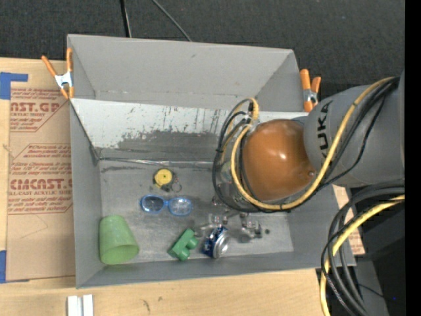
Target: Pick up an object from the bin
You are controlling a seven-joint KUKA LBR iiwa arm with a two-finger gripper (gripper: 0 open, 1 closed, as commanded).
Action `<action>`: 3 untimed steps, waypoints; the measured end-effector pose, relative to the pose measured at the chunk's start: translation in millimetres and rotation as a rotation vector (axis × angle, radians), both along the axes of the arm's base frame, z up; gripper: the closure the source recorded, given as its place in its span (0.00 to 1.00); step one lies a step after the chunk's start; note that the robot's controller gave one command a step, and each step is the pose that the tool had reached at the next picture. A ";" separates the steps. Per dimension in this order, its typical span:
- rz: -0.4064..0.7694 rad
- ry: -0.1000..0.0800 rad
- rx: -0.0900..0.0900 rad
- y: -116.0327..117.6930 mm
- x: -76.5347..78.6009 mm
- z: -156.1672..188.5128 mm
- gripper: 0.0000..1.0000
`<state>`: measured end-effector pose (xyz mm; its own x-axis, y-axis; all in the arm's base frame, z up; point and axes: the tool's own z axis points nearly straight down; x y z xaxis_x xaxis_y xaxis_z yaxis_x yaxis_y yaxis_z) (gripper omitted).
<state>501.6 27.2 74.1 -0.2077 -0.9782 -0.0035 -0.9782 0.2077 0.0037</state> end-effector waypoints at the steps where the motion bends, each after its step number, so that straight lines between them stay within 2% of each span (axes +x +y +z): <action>1: -0.005 -0.003 -0.001 -2.2 1.2 0.3 1.00; 2: -0.102 -0.011 -0.003 -38.4 9.7 154.5 1.00; 3: -0.128 0.006 -0.002 -33.7 -1.2 56.5 1.00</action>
Offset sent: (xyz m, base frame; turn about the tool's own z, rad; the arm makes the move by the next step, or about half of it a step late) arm 0.0000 0.0000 0.0000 0.0000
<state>500.4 -6.4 130.6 -0.3308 -0.9437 -0.0005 -0.9437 0.3308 0.0089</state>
